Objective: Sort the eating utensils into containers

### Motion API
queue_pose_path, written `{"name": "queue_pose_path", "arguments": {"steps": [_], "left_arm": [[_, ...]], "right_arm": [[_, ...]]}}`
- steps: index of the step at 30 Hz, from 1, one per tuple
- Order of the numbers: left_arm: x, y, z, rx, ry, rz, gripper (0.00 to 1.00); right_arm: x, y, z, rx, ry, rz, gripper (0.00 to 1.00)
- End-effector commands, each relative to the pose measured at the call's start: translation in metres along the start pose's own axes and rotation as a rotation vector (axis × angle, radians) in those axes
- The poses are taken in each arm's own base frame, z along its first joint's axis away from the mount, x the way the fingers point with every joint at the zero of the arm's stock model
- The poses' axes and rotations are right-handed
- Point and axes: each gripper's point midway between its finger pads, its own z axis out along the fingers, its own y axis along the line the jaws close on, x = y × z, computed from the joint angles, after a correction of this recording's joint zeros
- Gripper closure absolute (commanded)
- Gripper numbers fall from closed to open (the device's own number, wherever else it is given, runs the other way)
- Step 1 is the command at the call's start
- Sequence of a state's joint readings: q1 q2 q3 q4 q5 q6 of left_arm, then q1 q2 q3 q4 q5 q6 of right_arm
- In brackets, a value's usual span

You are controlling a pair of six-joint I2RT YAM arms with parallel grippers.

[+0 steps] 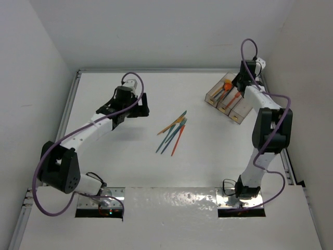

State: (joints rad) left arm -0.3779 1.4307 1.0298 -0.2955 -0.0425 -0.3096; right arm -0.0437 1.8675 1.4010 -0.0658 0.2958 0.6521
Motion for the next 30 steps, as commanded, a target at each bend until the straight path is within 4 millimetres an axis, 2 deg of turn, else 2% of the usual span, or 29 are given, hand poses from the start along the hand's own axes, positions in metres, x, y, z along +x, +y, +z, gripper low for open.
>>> {"name": "queue_pose_path", "arguments": {"steps": [1, 6, 9, 12, 16, 17, 18, 20, 23, 25, 26, 27, 28, 29, 30], "left_arm": [[0.0, 0.021, -0.01, -0.079, -0.031, 0.05, 0.11], [0.01, 0.019, -0.008, -0.05, -0.021, 0.042, 0.11], [0.012, 0.018, -0.006, -0.038, -0.018, 0.041, 0.11], [0.015, 0.017, -0.005, -0.033, -0.012, 0.046, 0.11], [0.018, 0.015, -0.004, -0.017, -0.003, 0.044, 0.11], [0.018, 0.013, -0.003, -0.007, 0.0, 0.044, 0.11], [0.018, 0.013, -0.004, -0.002, -0.002, 0.042, 0.11], [0.018, 0.009, -0.003, 0.019, 0.001, 0.041, 0.11], [0.017, 0.006, -0.004, 0.033, -0.001, 0.044, 0.11], [0.016, 0.0, -0.006, 0.065, 0.004, 0.049, 0.11], [0.016, -0.001, -0.006, 0.069, 0.007, 0.049, 0.11], [0.016, -0.002, -0.006, 0.072, 0.008, 0.049, 0.11], [0.016, -0.004, -0.007, 0.085, 0.008, 0.049, 0.11], [0.017, -0.005, -0.007, 0.092, 0.011, 0.05, 0.11], [0.017, -0.007, -0.008, 0.103, 0.013, 0.052, 0.11]], "right_arm": [[-0.014, -0.021, 0.018, 0.094, -0.007, -0.008, 1.0], [0.0, -0.032, 0.035, 0.131, 0.032, -0.008, 1.0], [0.016, -0.038, 0.046, 0.152, 0.066, -0.004, 1.0], [0.028, -0.038, 0.054, 0.156, 0.113, -0.008, 0.94], [0.036, -0.039, 0.051, 0.153, 0.146, -0.015, 0.73], [0.023, -0.035, 0.043, 0.132, 0.116, -0.008, 0.65], [0.026, -0.036, 0.038, 0.128, 0.118, -0.012, 0.61], [0.016, -0.028, 0.022, 0.088, 0.095, -0.016, 0.56], [0.009, -0.011, 0.002, 0.038, 0.07, -0.077, 0.54], [0.005, 0.009, -0.026, -0.043, 0.054, -0.123, 0.54], [0.008, 0.014, -0.034, -0.073, 0.059, -0.134, 0.54], [0.021, 0.037, -0.047, -0.16, 0.086, -0.169, 0.56], [0.025, 0.049, -0.055, -0.214, 0.084, -0.178, 0.57], [0.046, 0.049, -0.061, -0.246, 0.122, -0.195, 0.6], [0.053, 0.069, -0.08, -0.332, 0.132, -0.215, 0.64]]}}
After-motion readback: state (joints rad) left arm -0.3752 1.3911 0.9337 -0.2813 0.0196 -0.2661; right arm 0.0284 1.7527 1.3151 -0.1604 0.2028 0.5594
